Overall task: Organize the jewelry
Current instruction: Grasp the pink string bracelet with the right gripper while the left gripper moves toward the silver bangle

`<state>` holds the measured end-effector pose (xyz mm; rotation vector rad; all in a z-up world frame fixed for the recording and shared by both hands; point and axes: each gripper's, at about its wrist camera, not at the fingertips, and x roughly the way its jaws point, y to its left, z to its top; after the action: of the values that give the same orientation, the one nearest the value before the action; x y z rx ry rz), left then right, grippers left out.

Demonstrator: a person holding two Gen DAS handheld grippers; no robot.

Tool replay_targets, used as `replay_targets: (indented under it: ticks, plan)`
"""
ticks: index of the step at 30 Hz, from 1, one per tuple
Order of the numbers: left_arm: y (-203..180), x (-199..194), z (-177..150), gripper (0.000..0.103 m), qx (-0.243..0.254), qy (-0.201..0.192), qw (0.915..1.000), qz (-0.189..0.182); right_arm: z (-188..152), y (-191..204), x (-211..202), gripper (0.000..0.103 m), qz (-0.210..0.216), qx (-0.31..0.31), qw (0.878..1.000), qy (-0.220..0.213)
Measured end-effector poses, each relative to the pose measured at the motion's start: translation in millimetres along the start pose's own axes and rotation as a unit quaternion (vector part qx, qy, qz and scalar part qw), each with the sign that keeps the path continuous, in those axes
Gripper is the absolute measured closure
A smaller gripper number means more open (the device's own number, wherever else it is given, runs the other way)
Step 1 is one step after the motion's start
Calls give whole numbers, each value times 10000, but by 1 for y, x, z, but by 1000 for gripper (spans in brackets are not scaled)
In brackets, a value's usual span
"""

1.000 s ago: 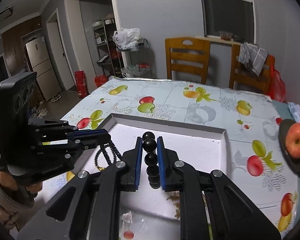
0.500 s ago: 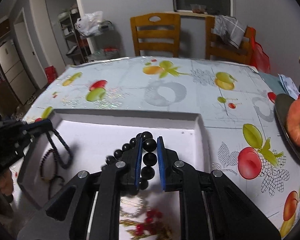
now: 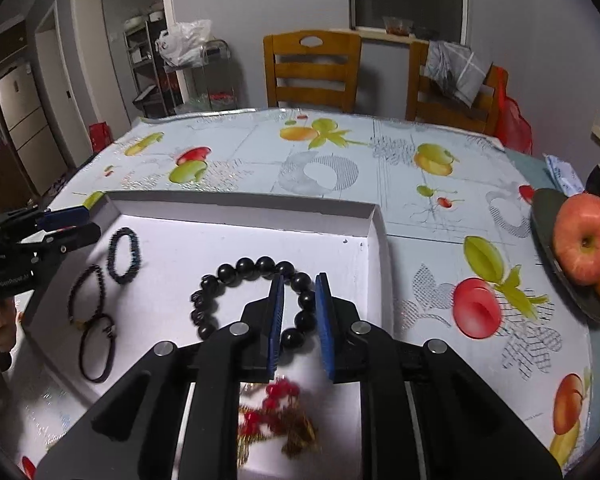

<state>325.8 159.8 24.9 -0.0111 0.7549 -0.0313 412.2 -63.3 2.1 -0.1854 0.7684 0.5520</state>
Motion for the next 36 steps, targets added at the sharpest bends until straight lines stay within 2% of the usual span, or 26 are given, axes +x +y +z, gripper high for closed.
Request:
replay_targets:
  ticks: [2,8,10,12,14,23,30,36]
  plan:
    - [-3,-12,-4,46,-10,-109,9999,13,-2,0,-13,71,43,-7,9999,-92]
    - [-20,-55,-22,41,-24,-387,9992,-93,-17,-1,-51,70,78,-69,9996,-263]
    - [-27,-69,-29,36,28,-478,9988,-135,-23,-1,-63,70,100,-59,9994,-326]
    - [-32,-82,-36,33,61,-561,9983,-156,-31,-2,-73,62,140,-65,9992,-362]
    - [-39,-94,-45,32,49,-580,9980,-251,-41,-1,-85,60,129,-112,9991,-385]
    - [-70,-114,-94,32,217,-422,9978,-466,-94,6,-122,57,86,-249,9992,-316]
    - [-80,-112,-117,32,272,-231,9979,-546,-133,-2,-134,57,50,-50,9999,-145]
    - [-93,-107,-125,35,432,-58,9975,-553,-152,-11,-134,57,6,42,9999,107]
